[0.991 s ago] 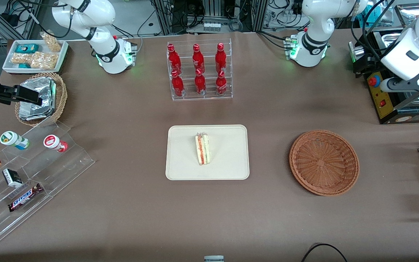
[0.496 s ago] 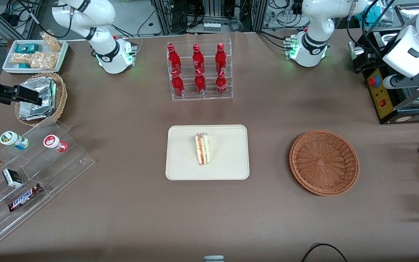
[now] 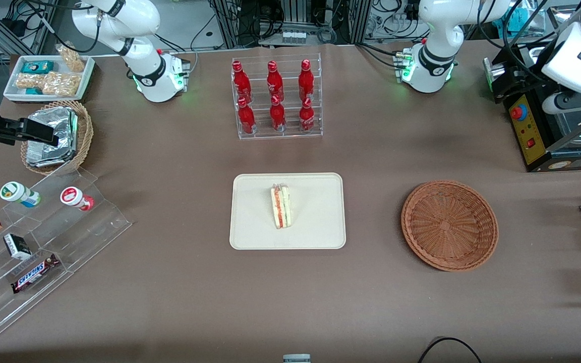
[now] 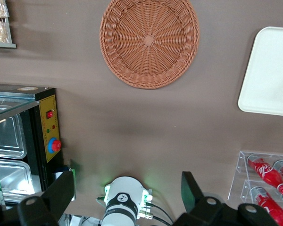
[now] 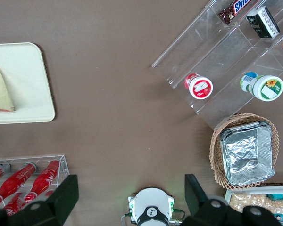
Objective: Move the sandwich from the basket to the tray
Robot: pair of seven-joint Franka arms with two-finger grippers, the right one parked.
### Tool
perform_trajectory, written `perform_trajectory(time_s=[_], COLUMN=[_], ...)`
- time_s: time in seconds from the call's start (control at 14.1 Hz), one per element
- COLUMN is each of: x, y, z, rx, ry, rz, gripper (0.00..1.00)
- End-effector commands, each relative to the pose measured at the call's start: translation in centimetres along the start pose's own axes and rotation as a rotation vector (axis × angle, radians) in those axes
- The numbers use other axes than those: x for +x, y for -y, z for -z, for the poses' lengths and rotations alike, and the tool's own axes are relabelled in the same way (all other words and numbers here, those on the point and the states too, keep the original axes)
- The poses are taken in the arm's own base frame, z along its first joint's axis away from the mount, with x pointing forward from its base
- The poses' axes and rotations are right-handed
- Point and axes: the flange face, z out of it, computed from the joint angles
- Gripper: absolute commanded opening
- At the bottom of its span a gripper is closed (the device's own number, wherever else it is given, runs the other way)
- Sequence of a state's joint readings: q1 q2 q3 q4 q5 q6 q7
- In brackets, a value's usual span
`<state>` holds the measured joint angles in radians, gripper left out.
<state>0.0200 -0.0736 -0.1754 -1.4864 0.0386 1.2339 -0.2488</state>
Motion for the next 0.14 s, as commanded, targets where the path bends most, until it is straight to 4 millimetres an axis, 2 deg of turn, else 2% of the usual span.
perform_trajectory(time_s=[0.0,0.07], x=[0.1,0.02], y=[0.1,0.11], z=[-0.07,0.06], rx=[-0.016,-0.017], ry=[-0.007,-0.01], rz=[0.025,0.019], gripper=[1.0,1.0])
